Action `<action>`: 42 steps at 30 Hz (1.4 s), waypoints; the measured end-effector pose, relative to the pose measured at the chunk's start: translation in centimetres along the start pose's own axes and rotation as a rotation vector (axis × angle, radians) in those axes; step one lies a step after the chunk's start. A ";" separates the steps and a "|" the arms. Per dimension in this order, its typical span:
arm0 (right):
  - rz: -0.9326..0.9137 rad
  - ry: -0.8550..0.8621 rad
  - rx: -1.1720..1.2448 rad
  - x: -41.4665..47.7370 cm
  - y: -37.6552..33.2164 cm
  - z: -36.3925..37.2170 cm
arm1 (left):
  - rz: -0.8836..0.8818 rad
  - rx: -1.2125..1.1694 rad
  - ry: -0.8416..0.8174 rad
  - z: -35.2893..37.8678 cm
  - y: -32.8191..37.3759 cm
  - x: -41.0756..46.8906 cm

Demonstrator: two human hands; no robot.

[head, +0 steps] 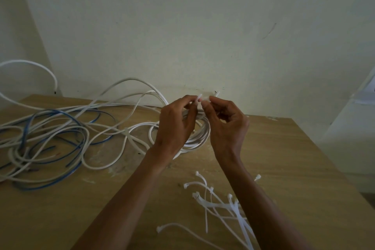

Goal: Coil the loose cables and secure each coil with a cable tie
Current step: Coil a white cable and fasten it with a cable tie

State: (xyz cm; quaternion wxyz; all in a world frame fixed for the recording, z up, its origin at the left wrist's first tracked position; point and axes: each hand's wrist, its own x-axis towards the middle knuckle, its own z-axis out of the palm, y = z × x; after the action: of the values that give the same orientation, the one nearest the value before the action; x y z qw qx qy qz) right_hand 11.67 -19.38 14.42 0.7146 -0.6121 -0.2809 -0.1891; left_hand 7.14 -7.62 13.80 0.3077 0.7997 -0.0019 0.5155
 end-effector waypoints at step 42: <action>-0.165 -0.389 -0.321 3.4 -0.3 -3.1 | 0.087 -0.039 -0.226 -0.7 0.8 0.2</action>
State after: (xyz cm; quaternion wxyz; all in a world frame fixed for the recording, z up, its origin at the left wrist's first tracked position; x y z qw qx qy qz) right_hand 14.63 -22.19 16.46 0.5232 -0.7176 -0.4281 -0.1675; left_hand 6.41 -7.93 14.52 0.2983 0.8458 -0.0812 0.4348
